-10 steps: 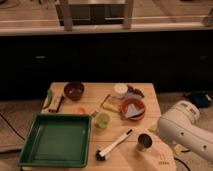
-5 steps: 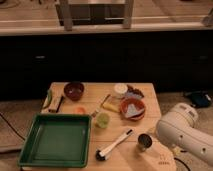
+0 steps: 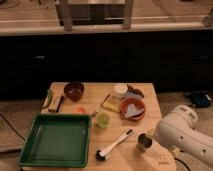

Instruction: Stack cups into tray

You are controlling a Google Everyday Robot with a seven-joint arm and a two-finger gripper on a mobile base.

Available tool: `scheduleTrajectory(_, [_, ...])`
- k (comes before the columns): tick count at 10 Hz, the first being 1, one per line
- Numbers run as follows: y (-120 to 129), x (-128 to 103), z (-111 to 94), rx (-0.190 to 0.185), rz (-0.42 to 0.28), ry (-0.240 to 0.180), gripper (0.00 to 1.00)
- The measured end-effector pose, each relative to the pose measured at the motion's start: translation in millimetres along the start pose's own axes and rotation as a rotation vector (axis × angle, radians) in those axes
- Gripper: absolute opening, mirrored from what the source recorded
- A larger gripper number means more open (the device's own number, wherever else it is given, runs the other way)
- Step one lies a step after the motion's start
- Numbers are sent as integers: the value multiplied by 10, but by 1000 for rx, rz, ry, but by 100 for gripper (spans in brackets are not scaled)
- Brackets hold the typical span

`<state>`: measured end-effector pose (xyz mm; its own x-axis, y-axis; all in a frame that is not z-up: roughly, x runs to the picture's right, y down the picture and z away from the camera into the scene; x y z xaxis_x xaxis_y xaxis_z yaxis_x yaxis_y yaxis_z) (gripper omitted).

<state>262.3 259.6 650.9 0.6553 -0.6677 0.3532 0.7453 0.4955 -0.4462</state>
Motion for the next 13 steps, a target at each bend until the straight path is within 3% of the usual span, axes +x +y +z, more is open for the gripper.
scheduleTrajectory(13, [-95, -195, 288, -5, -107, -61, 80])
